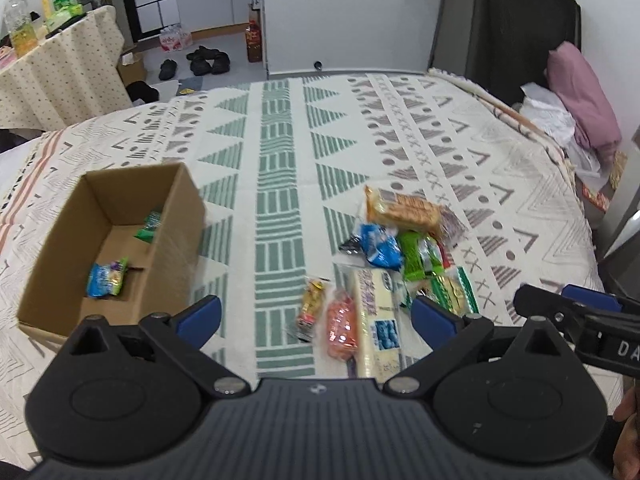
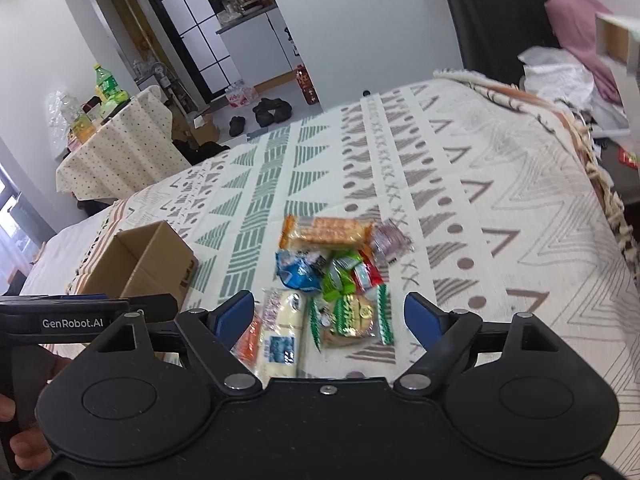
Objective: Organize snacks
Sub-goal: 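Move both tools back to the pile and grasp the white cake bar with left tool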
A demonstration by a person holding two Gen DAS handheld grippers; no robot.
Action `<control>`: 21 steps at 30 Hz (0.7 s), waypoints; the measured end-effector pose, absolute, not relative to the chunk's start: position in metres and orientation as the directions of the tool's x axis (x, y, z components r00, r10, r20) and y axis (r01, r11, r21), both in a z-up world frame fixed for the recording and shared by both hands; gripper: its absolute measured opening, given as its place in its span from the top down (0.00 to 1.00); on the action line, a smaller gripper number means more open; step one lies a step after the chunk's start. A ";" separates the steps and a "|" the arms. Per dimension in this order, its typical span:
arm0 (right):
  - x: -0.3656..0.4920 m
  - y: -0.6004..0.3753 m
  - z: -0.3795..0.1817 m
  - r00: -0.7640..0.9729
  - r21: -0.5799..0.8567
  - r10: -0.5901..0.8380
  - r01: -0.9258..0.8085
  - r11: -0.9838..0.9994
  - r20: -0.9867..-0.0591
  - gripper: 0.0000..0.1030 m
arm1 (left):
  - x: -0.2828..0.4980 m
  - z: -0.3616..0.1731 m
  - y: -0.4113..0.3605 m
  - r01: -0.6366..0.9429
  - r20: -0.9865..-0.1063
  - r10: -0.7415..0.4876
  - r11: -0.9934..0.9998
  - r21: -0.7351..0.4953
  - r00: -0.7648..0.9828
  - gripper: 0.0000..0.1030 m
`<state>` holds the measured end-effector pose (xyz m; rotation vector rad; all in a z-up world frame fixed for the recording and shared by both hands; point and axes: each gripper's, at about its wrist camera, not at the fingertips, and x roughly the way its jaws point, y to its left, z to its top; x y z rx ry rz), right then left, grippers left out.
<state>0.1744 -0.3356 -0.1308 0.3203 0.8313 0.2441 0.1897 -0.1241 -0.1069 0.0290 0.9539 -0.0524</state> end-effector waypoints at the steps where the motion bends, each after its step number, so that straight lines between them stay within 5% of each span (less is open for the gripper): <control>1: 0.175 -0.338 -0.135 0.644 0.380 0.338 -0.078 0.922 -0.686 0.21 | 0.191 -0.111 -0.128 0.064 -0.823 -0.036 0.998 0.000 0.567 0.04; 9: 0.187 -0.347 -0.157 0.596 0.446 0.380 -0.040 0.894 -0.708 0.28 | 0.200 -0.139 -0.144 0.084 -0.854 -0.066 0.996 -0.026 0.516 0.14; 14: 0.193 -0.348 -0.167 0.578 0.453 0.382 -0.024 0.891 -0.721 0.29 | 0.206 -0.163 -0.147 0.061 -0.889 -0.084 0.996 -0.063 0.450 0.31; 21: 0.203 -0.346 -0.180 0.545 0.460 0.398 -0.025 0.888 -0.738 0.31 | 0.214 -0.189 -0.156 0.053 -0.912 -0.086 0.996 -0.071 0.401 0.35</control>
